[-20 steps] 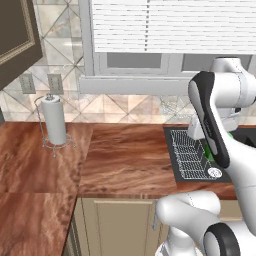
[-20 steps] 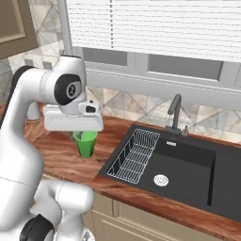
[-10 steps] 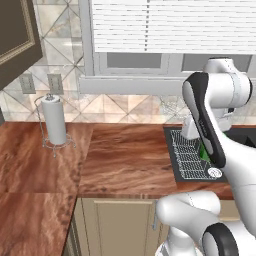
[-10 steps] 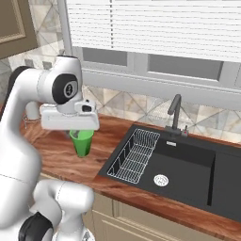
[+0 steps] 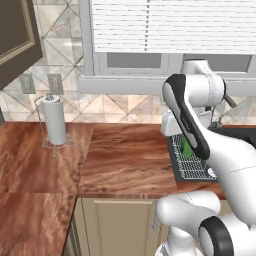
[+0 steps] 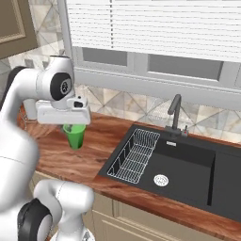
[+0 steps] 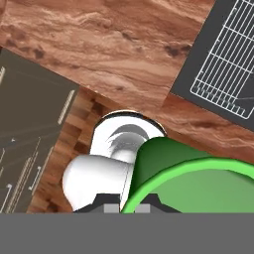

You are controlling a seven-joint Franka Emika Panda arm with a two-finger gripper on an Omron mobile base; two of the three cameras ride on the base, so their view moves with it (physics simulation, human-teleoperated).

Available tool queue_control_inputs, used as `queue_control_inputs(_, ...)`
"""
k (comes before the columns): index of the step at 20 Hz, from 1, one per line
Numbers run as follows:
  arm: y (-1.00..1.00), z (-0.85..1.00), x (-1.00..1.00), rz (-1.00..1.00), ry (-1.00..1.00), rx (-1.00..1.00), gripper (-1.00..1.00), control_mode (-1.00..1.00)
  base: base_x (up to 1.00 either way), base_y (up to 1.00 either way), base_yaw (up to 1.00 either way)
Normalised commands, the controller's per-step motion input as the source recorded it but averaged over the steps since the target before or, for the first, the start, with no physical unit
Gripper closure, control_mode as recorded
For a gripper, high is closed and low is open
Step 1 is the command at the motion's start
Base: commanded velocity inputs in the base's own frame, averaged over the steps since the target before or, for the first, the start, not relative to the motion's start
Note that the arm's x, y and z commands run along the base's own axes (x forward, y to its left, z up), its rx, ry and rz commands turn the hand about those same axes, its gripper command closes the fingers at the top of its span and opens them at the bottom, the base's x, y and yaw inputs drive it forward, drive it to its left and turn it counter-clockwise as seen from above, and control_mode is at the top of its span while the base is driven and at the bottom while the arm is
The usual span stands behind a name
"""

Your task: Pick the cup and bowl from the counter and place them on the counter next to the sink.

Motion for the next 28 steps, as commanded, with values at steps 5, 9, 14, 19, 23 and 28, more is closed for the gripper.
queue_control_inputs(5, 0.16, -0.24, 0.58, -0.02, -0.04, 0.00, 1.00, -1.00, 0.00, 0.00, 0.00)
queue_control_inputs(9, 0.02, -0.32, 0.38, 0.00, -0.02, 0.00, 1.00, -1.00, 0.00, 0.00, 0.00)
queue_control_inputs(14, 0.00, -0.48, 0.30, 0.00, -0.02, 0.00, 1.00, -1.00, 0.00, 0.00, 0.00)
queue_control_inputs(19, 0.00, -0.47, 0.29, 0.00, -0.09, 0.00, 1.00, -1.00, 0.00, 0.00, 0.00)
queue_control_inputs(23, 0.00, -0.31, 0.24, 0.00, -0.10, 0.00, 1.00, -1.00, 0.00, 0.00, 0.00)
queue_control_inputs(28, 0.00, -0.37, 0.33, -0.01, -0.08, 0.00, 1.00, -1.00, 0.00, 0.00, 0.00)
